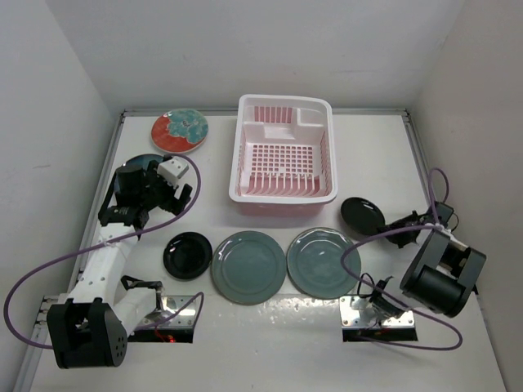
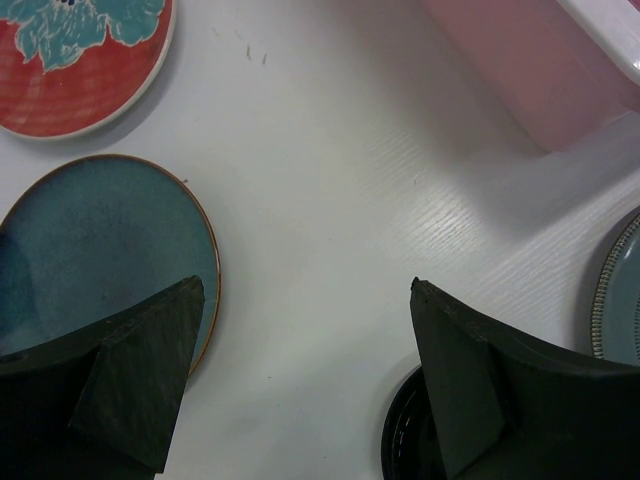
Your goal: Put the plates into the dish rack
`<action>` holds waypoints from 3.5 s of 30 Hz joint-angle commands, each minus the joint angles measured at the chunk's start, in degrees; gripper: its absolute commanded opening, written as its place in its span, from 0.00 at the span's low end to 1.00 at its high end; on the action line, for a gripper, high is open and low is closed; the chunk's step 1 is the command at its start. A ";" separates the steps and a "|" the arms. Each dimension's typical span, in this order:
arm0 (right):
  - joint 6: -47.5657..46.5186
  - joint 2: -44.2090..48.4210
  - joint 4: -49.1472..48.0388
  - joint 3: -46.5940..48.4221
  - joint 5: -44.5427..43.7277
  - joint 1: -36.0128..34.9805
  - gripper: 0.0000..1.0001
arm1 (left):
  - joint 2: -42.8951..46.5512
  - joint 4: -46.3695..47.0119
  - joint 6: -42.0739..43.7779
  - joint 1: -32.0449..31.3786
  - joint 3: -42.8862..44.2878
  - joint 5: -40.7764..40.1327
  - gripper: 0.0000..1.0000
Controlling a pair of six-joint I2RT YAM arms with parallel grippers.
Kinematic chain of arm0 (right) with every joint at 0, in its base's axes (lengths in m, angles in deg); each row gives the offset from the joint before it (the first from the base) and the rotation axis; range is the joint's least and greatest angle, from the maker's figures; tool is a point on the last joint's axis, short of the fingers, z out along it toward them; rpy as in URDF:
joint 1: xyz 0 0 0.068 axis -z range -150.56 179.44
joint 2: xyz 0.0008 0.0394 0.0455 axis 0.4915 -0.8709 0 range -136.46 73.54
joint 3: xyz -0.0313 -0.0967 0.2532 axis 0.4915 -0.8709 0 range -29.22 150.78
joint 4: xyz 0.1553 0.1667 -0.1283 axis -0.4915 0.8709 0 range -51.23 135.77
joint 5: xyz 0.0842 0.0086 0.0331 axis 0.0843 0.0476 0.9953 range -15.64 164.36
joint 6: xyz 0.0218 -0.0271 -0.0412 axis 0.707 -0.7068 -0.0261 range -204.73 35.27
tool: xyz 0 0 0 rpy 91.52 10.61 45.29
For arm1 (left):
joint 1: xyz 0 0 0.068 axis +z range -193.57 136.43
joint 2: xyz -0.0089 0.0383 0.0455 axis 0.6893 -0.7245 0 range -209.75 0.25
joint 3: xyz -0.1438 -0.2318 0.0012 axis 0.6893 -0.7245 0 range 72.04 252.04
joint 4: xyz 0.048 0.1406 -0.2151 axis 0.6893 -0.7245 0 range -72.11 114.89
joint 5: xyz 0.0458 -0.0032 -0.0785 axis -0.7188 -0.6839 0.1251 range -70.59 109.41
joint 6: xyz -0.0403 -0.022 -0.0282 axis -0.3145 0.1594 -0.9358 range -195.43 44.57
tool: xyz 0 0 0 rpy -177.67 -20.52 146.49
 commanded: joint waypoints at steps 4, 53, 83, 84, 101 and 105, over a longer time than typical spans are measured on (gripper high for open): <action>-3.84 12.10 8.02 0.75 -13.22 -1.46 0.00 | 1.10 0.61 -0.19 -0.57 -0.06 0.26 0.88; -17.21 -27.69 56.53 84.95 -90.22 -72.66 0.00 | -21.49 19.94 -13.29 -2.85 15.94 -6.42 0.86; -6.66 -39.04 57.67 74.93 -81.35 -75.91 0.00 | -24.65 18.27 -12.67 -2.32 18.22 -8.09 0.87; -6.39 -39.04 58.11 74.67 -80.73 -75.82 0.01 | -24.65 18.27 -12.67 -2.32 18.22 -8.09 0.87; -13.94 -29.20 53.55 82.93 -71.33 -75.65 0.85 | -24.65 17.22 -13.20 -2.85 19.27 -2.65 0.88; -15.53 -19.92 51.70 79.88 -62.46 -73.98 0.99 | -24.65 17.22 -13.20 -4.08 19.27 -2.65 0.88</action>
